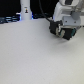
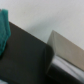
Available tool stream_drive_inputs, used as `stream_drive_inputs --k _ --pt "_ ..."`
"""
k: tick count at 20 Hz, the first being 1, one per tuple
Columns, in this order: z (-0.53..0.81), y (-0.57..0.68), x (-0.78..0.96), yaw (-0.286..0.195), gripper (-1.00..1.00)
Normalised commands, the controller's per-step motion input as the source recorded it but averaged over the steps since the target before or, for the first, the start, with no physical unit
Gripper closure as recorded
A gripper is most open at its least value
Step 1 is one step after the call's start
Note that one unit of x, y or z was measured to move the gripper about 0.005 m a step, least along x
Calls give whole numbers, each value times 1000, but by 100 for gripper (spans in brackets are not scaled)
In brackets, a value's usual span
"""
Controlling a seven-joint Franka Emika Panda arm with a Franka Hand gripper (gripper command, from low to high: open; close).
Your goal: Open the kcup holder, insert the kcup into the holder, and close the kcup holder
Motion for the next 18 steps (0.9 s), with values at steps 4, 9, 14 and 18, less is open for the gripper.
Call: stream_drive_inputs --k 4,9,14,18 --pt "10 587 -845 19 -100" --pt "-57 562 -860 22 -100" --pt "-2 523 -619 45 -100" --pt "19 334 -393 52 -100"
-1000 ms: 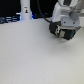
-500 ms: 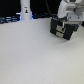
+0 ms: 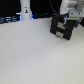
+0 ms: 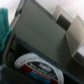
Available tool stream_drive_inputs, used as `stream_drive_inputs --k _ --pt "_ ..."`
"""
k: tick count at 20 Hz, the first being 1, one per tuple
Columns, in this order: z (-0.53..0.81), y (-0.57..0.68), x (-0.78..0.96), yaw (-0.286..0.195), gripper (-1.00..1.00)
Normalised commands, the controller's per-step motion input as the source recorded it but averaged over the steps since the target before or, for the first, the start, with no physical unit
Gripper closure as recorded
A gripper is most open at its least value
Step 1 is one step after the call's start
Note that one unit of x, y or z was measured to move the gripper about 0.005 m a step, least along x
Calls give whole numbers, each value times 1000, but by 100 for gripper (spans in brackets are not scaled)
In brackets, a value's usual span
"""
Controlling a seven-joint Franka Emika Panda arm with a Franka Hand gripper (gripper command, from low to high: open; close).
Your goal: Open the kcup holder, insert the kcup into the holder, and close the kcup holder
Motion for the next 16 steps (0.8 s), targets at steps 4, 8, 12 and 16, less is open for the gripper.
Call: stream_drive_inputs --k 4,8,12,16 --pt "16 91 -102 11 -100" --pt "0 55 60 0 -100" --pt "71 8 4 4 -100" --pt "40 272 140 2 -100"
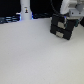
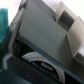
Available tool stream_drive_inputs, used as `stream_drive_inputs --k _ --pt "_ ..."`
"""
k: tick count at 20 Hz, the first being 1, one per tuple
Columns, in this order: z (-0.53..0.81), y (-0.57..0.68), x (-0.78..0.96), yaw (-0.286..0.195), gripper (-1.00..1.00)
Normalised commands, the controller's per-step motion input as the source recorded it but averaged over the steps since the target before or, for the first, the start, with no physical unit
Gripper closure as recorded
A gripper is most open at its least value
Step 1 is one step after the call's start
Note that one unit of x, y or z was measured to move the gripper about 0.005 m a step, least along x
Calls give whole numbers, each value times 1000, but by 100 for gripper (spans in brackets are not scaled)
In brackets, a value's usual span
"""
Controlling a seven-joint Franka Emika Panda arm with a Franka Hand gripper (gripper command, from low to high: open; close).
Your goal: Open the kcup holder, insert the kcup into the holder, and close the kcup holder
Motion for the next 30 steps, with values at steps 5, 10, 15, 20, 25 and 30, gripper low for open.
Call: stream_drive_inputs --k 5,10,15,20,25,30 --pt "113 615 384 -2 -100" --pt "191 458 225 9 -100" --pt "96 480 -62 77 -100" --pt "45 313 -112 57 -100" --pt "47 418 -138 61 -100" --pt "28 526 -38 88 -100"
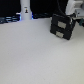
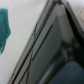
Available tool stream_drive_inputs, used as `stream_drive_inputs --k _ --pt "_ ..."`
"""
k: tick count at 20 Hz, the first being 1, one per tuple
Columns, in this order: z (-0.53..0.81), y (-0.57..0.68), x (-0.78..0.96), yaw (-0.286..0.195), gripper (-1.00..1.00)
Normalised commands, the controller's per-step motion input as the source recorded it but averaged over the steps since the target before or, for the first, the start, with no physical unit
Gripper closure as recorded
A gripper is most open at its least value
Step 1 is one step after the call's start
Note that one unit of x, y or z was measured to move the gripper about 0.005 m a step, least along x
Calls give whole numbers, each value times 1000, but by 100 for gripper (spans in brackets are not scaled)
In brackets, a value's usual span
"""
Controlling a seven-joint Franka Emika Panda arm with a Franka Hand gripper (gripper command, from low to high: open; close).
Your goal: Open the kcup holder, insert the kcup into the holder, and close the kcup holder
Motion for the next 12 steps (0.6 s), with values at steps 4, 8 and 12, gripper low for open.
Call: stream_drive_inputs --k 4,8,12 --pt "11 531 -11 91 -100" --pt "5 78 -20 -14 -100" --pt "-118 -20 -9 -66 -100"
